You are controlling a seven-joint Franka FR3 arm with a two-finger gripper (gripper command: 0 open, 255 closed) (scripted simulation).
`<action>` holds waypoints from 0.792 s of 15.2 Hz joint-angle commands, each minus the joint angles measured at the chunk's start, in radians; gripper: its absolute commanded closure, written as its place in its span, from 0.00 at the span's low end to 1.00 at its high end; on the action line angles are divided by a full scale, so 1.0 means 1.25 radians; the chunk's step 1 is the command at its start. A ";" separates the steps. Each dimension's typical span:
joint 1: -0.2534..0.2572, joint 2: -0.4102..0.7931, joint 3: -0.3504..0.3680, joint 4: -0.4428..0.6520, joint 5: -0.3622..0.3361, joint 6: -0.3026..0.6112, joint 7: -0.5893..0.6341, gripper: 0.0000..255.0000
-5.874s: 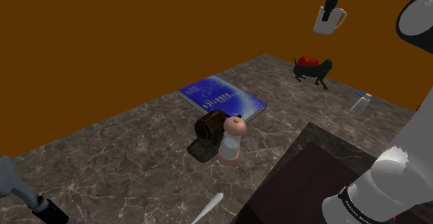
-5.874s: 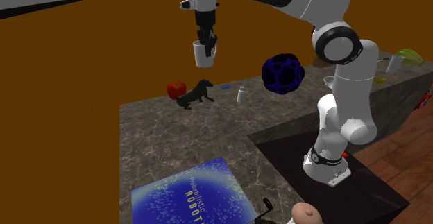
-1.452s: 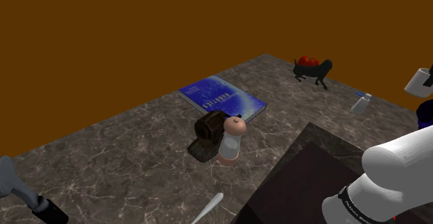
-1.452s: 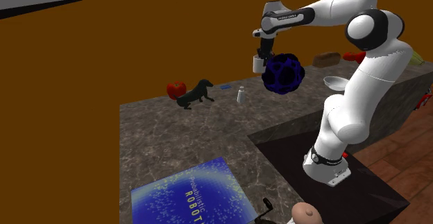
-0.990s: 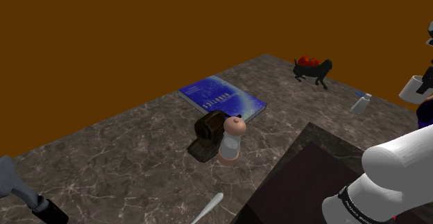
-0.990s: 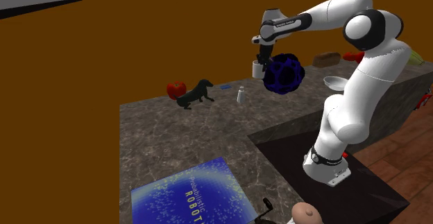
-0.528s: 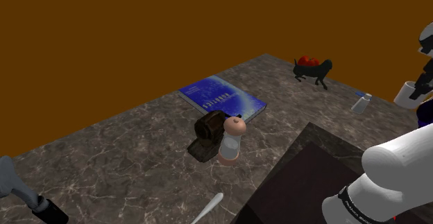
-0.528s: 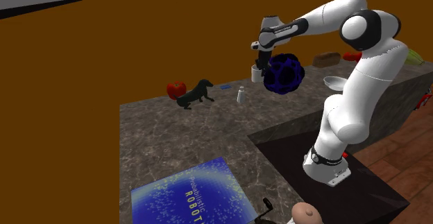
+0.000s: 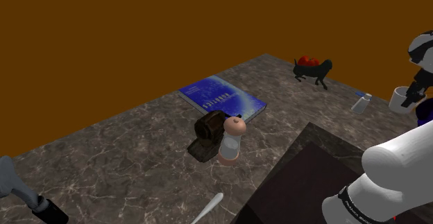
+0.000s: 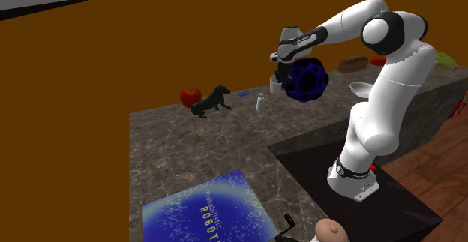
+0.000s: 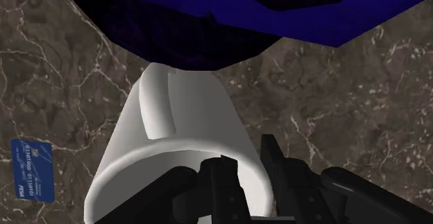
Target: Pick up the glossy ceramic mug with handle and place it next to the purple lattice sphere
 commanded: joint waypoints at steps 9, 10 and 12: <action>-0.007 0.082 -0.015 -0.056 0.069 0.110 -0.048 1.00; -0.008 0.091 -0.015 -0.060 0.078 0.121 -0.054 1.00; -0.009 0.099 -0.015 -0.064 0.086 0.130 -0.059 1.00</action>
